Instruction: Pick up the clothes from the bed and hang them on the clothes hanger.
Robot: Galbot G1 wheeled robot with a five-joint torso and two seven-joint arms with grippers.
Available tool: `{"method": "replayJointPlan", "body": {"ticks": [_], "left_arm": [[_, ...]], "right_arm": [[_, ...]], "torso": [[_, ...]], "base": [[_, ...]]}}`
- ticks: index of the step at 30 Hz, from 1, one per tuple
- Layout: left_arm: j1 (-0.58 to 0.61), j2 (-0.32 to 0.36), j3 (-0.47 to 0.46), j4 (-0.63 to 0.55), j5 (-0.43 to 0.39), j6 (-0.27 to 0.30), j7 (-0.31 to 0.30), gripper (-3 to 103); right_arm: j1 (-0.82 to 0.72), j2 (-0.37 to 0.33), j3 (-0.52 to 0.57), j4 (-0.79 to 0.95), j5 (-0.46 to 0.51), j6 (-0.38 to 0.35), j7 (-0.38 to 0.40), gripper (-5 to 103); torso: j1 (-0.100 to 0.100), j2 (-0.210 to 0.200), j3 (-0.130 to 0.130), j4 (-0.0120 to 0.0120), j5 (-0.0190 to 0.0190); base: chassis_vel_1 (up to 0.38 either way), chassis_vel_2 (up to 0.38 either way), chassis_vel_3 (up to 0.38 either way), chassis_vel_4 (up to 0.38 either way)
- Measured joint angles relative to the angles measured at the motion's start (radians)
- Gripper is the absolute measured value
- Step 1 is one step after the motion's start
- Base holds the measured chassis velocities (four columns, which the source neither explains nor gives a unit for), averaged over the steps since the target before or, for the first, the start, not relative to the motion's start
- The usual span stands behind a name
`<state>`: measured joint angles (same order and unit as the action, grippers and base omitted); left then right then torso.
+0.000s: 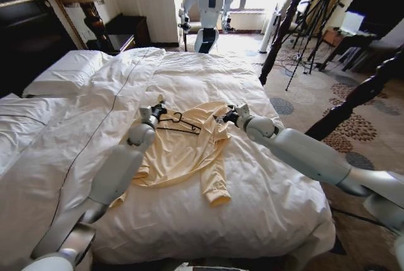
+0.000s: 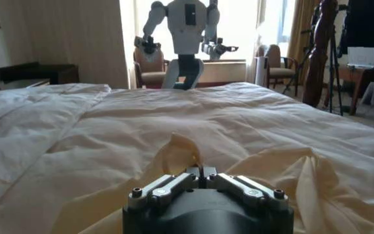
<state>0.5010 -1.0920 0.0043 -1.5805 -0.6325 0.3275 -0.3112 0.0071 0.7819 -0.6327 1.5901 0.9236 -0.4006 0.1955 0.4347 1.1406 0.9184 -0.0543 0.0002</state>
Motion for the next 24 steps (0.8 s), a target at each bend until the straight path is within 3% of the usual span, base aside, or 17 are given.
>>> {"method": "replayJointPlan", "body": {"ticks": [7,12,13,18,21,22,24], "left_arm": [[-0.011,-0.154,0.089,0.097,-0.005,0.014,-0.054,0],[-0.007,-0.207,0.105,0.166,0.003,0.059,-0.064,-1],[0.001,-0.208,0.099,0.180,0.013,0.062,-0.064,4],[0.024,-0.177,0.068,0.173,0.021,0.063,-0.070,15],[0.069,-0.103,0.010,0.108,0.026,0.056,-0.075,31],[0.069,-0.103,0.010,0.108,0.026,0.056,-0.075,31],[0.107,-0.020,-0.048,0.060,0.050,0.031,-0.072,42]], "right_arm": [[-0.119,-0.103,0.089,0.069,-0.010,0.000,-0.002,100],[-0.162,-0.155,0.140,0.109,-0.007,-0.004,-0.002,100],[-0.172,-0.171,0.160,0.122,0.003,-0.012,-0.002,100],[-0.202,-0.189,0.213,0.134,0.043,-0.037,0.005,100],[-0.226,-0.165,0.238,0.101,0.088,-0.041,0.045,100],[-0.226,-0.165,0.238,0.101,0.088,-0.041,0.045,100],[-0.231,-0.107,0.243,0.041,0.137,-0.041,0.095,100]], "torso": [[0.000,0.000,0.000,-0.0004,0.0003],[0.000,0.000,0.000,-0.0005,-0.0002],[0.000,0.000,0.000,-0.0004,-0.0009],[0.000,0.000,0.000,-0.0005,-0.0009],[0.000,0.000,0.000,-0.0005,-0.0007],[0.000,0.000,0.000,-0.0005,-0.0007],[0.000,0.000,0.000,-0.0001,-0.0008]], "base": [[0.000,0.000,0.000,0.000],[0.000,0.000,0.000,0.000],[0.000,0.000,0.000,0.000],[0.000,0.000,0.000,0.000],[0.000,0.000,0.000,0.000],[0.000,0.000,0.000,0.000],[0.000,0.000,0.000,0.000]]}}
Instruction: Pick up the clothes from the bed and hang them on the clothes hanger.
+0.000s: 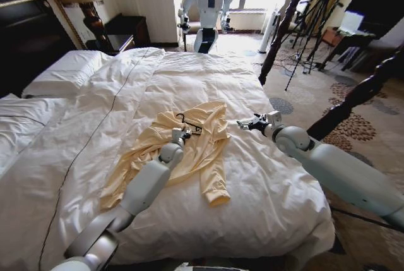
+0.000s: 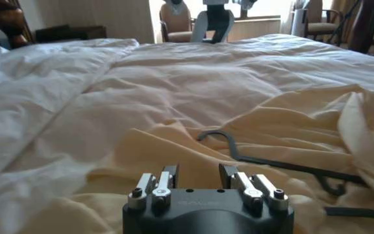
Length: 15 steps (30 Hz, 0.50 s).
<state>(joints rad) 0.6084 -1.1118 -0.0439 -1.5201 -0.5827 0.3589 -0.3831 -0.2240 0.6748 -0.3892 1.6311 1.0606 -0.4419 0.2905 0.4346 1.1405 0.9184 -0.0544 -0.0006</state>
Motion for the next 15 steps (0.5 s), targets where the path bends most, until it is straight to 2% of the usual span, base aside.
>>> {"method": "replayJointPlan", "body": {"ticks": [1,2,3,4,5,6,7,8,9,10,12,13,15], "left_arm": [[0.017,0.045,-0.028,-0.022,0.007,-0.009,0.004,47],[0.017,0.045,-0.028,-0.022,0.007,-0.009,0.004,47],[0.027,0.074,-0.044,-0.035,0.008,-0.017,0.007,53],[0.034,0.101,-0.052,-0.044,0.007,-0.027,0.013,53],[0.034,0.101,-0.052,-0.044,0.007,-0.027,0.013,53],[0.036,0.127,-0.056,-0.049,-0.001,-0.037,0.022,64],[0.033,0.133,-0.056,-0.049,-0.007,-0.039,0.026,64],[0.023,0.138,-0.053,-0.049,-0.017,-0.040,0.033,74],[0.023,0.138,-0.053,-0.049,-0.017,-0.040,0.033,74],[0.017,0.142,-0.051,-0.050,-0.021,-0.040,0.038,74],[0.019,0.156,-0.055,-0.060,-0.024,-0.045,0.044,85],[0.019,0.156,-0.055,-0.060,-0.024,-0.045,0.044,85],[0.033,0.177,-0.070,-0.076,-0.026,-0.052,0.044,96]], "right_arm": [[0.002,0.043,0.001,-0.044,0.016,0.003,0.016,100],[0.002,0.043,0.001,-0.044,0.016,0.003,0.016,100],[0.006,0.074,0.001,-0.078,0.022,0.011,0.020,100],[0.013,0.110,0.002,-0.119,0.028,0.022,0.021,100],[0.013,0.110,0.002,-0.119,0.028,0.022,0.021,100],[0.021,0.168,0.009,-0.179,0.043,0.047,0.023,100],[0.023,0.192,0.014,-0.205,0.052,0.062,0.028,100],[0.026,0.229,0.022,-0.248,0.064,0.084,0.035,100],[0.026,0.229,0.022,-0.248,0.064,0.084,0.035,100],[0.035,0.267,0.028,-0.291,0.069,0.103,0.038,100],[0.063,0.345,0.037,-0.385,0.068,0.119,0.038,100],[0.063,0.345,0.037,-0.385,0.068,0.119,0.038,100],[0.105,0.441,0.047,-0.515,0.054,0.142,0.021,100]], "torso": [[0.000,0.000,0.000,0.0006,-0.0001],[0.000,0.000,0.000,0.0006,-0.0001],[0.000,0.000,0.000,0.0006,0.0002],[0.000,0.000,0.000,0.0009,0.0001],[0.000,0.000,0.000,0.0009,0.0001],[0.000,0.000,0.000,0.0011,0.0000],[0.000,0.000,0.000,0.0011,-0.0002],[0.000,0.000,0.000,0.0005,-0.0004],[0.000,0.000,0.000,0.0005,-0.0004],[0.000,0.000,0.000,-0.0005,-0.0005],[0.000,0.000,0.000,-0.0012,0.0003],[0.000,0.000,0.000,-0.0012,0.0003],[0.000,0.000,0.000,-0.0001,-0.0001]], "base": [[0.000,0.000,0.000,0.000],[0.000,0.000,0.000,0.000],[0.000,0.000,0.000,0.000],[0.000,0.000,0.000,0.000],[0.000,0.000,0.000,0.000],[0.000,0.000,0.000,0.000],[0.000,0.000,0.000,0.000],[0.000,0.000,0.000,0.000],[0.000,0.000,0.000,0.000],[0.000,0.000,0.000,0.000],[0.000,0.000,0.000,0.000],[0.000,0.000,0.000,0.000],[0.000,0.000,0.000,0.000]]}}
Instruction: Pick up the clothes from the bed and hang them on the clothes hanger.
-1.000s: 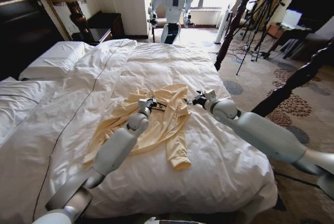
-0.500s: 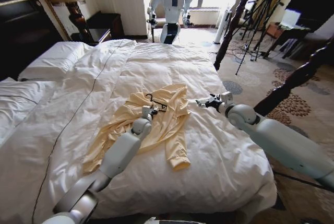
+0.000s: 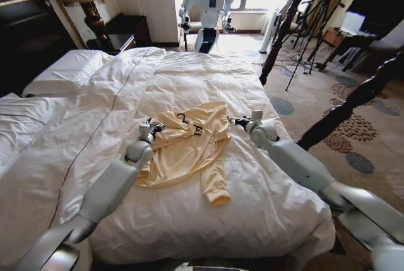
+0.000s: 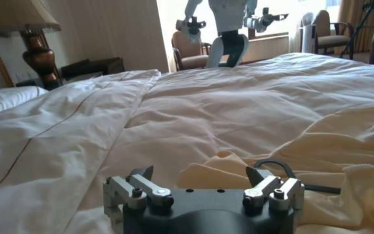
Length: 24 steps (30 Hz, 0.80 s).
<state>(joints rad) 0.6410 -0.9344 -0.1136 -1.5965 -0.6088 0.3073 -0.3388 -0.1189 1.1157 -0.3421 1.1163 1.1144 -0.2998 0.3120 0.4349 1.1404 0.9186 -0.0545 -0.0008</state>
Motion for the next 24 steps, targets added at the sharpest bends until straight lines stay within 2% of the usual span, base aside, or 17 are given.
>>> {"method": "replayJointPlan", "body": {"ticks": [4,8,14,16,17,18,20,22,23,24], "left_arm": [[0.008,0.019,-0.017,-0.006,-0.001,-0.010,-0.002,100],[0.004,0.022,-0.021,-0.006,-0.005,-0.017,-0.010,100],[-0.003,0.024,-0.021,-0.009,-0.009,-0.023,-0.013,100],[-0.007,0.021,-0.020,-0.009,-0.010,-0.023,-0.014,100],[-0.008,0.020,-0.019,-0.009,-0.011,-0.023,-0.014,100],[-0.011,0.016,-0.016,-0.005,-0.015,-0.023,-0.016,100],[-0.014,0.014,-0.014,-0.003,-0.017,-0.023,-0.017,100],[-0.017,0.009,-0.013,0.004,-0.018,-0.023,-0.019,100],[-0.017,0.009,-0.013,0.004,-0.018,-0.023,-0.019,100],[-0.017,0.008,-0.013,0.008,-0.020,-0.023,-0.020,100]], "right_arm": [[0.035,0.090,-0.002,-0.111,-0.005,0.003,-0.039,100],[0.028,0.140,-0.008,-0.161,-0.024,0.000,-0.047,100],[0.018,0.156,-0.005,-0.181,-0.046,-0.010,-0.001,102],[0.017,0.150,-0.008,-0.176,-0.048,-0.018,0.014,96],[0.017,0.149,-0.009,-0.176,-0.048,-0.019,0.015,96],[0.014,0.144,-0.011,-0.171,-0.048,-0.020,0.019,86],[0.010,0.139,-0.013,-0.162,-0.046,-0.021,0.022,86],[-0.005,0.122,-0.021,-0.123,-0.041,-0.024,0.025,75],[-0.005,0.122,-0.021,-0.123,-0.041,-0.024,0.025,75],[-0.016,0.113,-0.023,-0.101,-0.039,-0.024,0.032,70]], "torso": [[0.000,0.000,0.000,0.0013,-0.0006],[0.000,0.000,0.000,0.0000,0.0001],[0.000,0.000,0.000,0.0000,0.0001],[0.000,0.000,0.000,0.0001,0.0001],[0.000,0.000,0.000,0.0001,0.0001],[0.000,0.000,0.000,0.0000,0.0001],[0.000,0.000,0.000,0.0000,0.0001],[0.000,0.000,0.000,0.0000,0.0001],[0.000,0.000,0.000,0.0000,0.0001],[0.000,0.000,0.000,0.0000,0.0001]], "base": [[0.000,0.000,0.000,0.000],[0.000,0.000,0.000,0.000],[0.000,0.000,0.000,0.000],[0.000,0.000,0.000,0.000],[0.000,0.000,0.000,0.000],[0.000,0.000,0.000,0.000],[0.000,0.000,0.000,0.000],[0.000,0.000,0.000,0.000],[0.000,0.000,0.000,0.000],[0.000,0.000,0.000,0.000]]}}
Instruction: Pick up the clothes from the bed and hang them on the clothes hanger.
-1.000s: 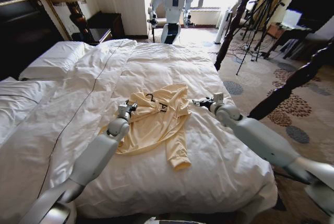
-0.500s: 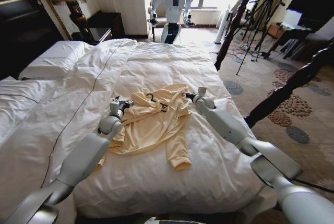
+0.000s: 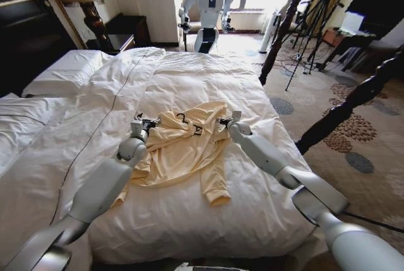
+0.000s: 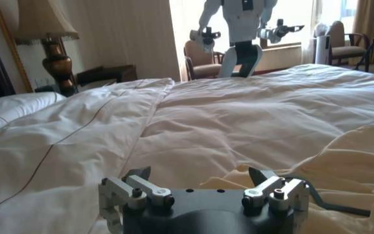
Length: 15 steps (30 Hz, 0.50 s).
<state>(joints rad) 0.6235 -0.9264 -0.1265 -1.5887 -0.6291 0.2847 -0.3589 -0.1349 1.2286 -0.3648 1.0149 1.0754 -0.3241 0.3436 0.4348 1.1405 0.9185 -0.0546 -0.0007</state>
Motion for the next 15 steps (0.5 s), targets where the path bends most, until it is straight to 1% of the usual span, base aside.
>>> {"method": "replayJointPlan", "body": {"ticks": [2,3,6,7,9,11,12,14,15], "left_arm": [[0.001,0.002,0.000,-0.001,-0.009,0.001,-0.005,100],[0.001,0.002,0.000,-0.001,-0.009,0.001,-0.005,100],[0.004,0.013,-0.002,-0.008,-0.015,0.001,-0.009,100],[0.004,0.013,-0.002,-0.008,-0.015,0.001,-0.009,100],[0.005,0.022,-0.006,-0.013,-0.020,0.002,-0.011,100],[0.006,0.025,-0.007,-0.016,-0.021,0.002,-0.012,100],[0.008,0.030,-0.011,-0.023,-0.028,0.002,-0.015,100],[0.010,0.032,-0.013,-0.026,-0.032,0.003,-0.017,100],[0.014,0.035,-0.018,-0.032,-0.040,0.004,-0.021,100]], "right_arm": [[-0.019,-0.012,-0.001,0.031,0.008,0.001,0.018,58],[-0.019,-0.012,-0.001,0.031,0.008,0.001,0.018,58],[-0.033,-0.027,0.000,0.065,0.023,0.000,0.041,42],[-0.033,-0.027,0.000,0.065,0.023,0.000,0.041,42],[-0.038,-0.042,-0.002,0.090,0.030,0.001,0.061,31],[-0.040,-0.047,-0.004,0.100,0.030,0.002,0.065,31],[-0.043,-0.061,-0.009,0.136,0.030,0.003,0.076,20],[-0.045,-0.071,-0.014,0.163,0.030,0.003,0.084,20],[-0.050,-0.099,-0.028,0.241,0.041,0.002,0.104,9]], "torso": [[0.000,0.000,0.000,0.0000,0.0003],[0.000,0.000,0.000,0.0000,0.0003],[0.000,0.000,0.000,0.0001,0.0002],[0.000,0.000,0.000,0.0001,0.0002],[0.000,0.000,0.000,0.0001,0.0002],[0.000,0.000,0.000,0.0001,0.0002],[0.000,0.000,0.000,0.0002,0.0003],[0.000,0.000,0.000,0.0002,0.0003],[0.000,0.000,0.000,0.0002,0.0003]], "base": [[0.000,0.000,0.000,0.000],[0.000,0.000,0.000,0.000],[0.000,0.000,0.000,0.000],[0.000,0.000,0.000,0.000],[0.000,0.000,0.000,0.000],[0.000,0.000,0.000,0.000],[0.000,0.000,0.000,0.000],[0.000,0.000,0.000,0.000],[0.000,0.000,0.000,0.000]]}}
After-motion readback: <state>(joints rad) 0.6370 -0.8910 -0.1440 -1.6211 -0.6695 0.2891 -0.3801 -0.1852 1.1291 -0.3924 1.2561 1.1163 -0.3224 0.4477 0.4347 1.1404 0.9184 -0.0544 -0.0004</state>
